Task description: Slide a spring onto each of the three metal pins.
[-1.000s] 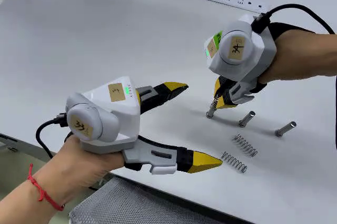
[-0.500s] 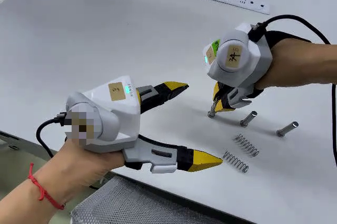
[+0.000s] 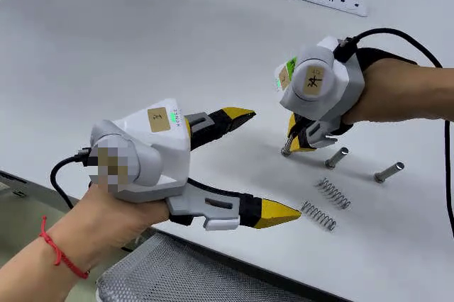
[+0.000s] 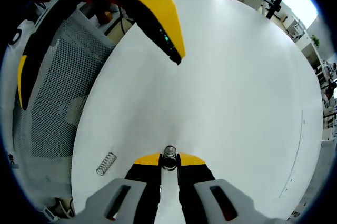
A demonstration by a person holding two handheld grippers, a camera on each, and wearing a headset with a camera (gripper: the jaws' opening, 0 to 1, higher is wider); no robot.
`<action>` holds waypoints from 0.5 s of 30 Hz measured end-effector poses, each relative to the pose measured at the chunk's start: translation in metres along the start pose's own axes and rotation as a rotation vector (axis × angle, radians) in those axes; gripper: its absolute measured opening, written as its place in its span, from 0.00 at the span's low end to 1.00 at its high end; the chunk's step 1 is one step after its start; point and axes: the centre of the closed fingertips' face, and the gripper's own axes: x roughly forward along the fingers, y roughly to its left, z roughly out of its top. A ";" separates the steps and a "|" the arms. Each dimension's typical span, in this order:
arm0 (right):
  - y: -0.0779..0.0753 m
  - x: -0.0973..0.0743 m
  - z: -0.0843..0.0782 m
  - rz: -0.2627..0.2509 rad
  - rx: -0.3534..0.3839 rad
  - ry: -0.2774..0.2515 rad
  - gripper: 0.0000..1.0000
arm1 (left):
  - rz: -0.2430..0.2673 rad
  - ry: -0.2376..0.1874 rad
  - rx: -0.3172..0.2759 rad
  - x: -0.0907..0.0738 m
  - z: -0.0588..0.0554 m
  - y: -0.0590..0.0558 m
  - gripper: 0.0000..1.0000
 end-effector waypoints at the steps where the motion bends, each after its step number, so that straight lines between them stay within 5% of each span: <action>1: 0.000 0.001 0.000 -0.002 0.003 -0.001 0.13 | 0.001 -0.001 0.000 0.000 0.001 0.000 0.90; 15: 0.001 0.007 0.001 -0.007 0.006 -0.001 0.13 | 0.004 0.001 -0.006 -0.002 0.000 0.001 0.89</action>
